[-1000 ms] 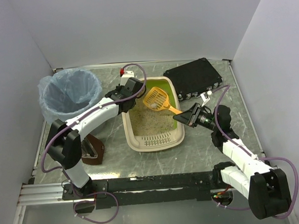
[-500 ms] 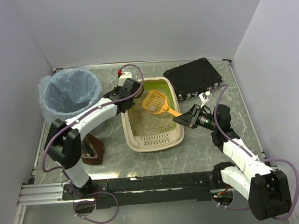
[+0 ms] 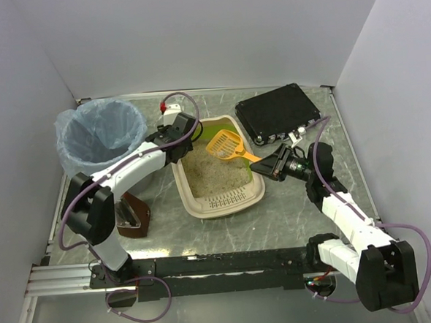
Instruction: Clean the litter box
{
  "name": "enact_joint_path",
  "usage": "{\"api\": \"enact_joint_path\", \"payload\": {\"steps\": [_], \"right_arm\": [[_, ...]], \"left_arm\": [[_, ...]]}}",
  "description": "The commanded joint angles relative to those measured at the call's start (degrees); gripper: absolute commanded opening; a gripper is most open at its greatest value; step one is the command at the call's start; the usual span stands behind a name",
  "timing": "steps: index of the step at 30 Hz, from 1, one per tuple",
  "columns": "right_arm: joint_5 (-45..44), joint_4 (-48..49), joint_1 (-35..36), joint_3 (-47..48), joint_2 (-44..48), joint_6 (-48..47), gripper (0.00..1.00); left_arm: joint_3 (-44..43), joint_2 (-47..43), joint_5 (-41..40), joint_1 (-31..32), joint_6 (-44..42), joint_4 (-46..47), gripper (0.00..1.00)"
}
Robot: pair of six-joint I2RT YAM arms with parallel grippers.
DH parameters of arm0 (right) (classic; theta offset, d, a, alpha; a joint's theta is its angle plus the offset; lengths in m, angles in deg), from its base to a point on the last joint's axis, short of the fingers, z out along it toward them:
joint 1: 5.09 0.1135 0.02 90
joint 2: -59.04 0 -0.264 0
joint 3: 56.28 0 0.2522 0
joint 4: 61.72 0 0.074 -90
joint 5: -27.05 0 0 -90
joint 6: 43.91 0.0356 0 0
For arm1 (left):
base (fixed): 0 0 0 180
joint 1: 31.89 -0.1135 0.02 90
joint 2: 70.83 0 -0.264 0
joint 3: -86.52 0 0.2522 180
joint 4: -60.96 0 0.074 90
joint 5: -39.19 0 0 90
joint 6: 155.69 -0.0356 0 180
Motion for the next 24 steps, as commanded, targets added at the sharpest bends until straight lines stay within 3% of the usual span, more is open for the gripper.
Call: {"api": "enact_joint_path", "payload": {"steps": [1,5,9,12,13,15,18,20,24], "right_arm": [[2.41,2.91,-0.35,2.68,-1.11,4.20,0.00],[5.14,9.84,-0.43,1.46,-2.87,10.61,0.00],[5.24,19.78,-0.35,-1.00,-4.98,18.62,0.00],[4.96,22.50,-0.26,-2.49,-8.13,23.00,0.00],[5.58,33.39,-0.43,-4.15,-9.11,29.89,0.00],[5.85,44.61,-0.61,-9.60,-12.26,37.31,0.00],[2.51,51.85,1.40,-10.33,-17.00,41.91,0.00],[5.39,59.03,2.73,-9.19,-19.13,46.12,0.00],[5.58,58.21,1.41,-11.12,-20.62,47.73,0.00]], "left_arm": [[-0.11,-4.44,-1.21,0.05,3.59,3.60,0.59],[1.56,-7.78,-0.86,0.05,2.97,4.65,0.75],[3.84,-11.64,2.04,0.14,1.92,7.11,0.98],[6.31,-14.89,4.85,0.14,2.36,8.69,0.99],[6.66,-16.12,5.99,0.22,2.70,8.61,0.99],[7.45,-17.27,6.70,0.40,3.50,7.99,0.99],[8.68,-19.29,7.84,0.49,4.11,8.95,0.99],[9.39,-20.26,7.58,0.58,4.11,9.05,0.99],[8.95,-20.70,6.26,0.58,5.17,7.38,0.99]]}}
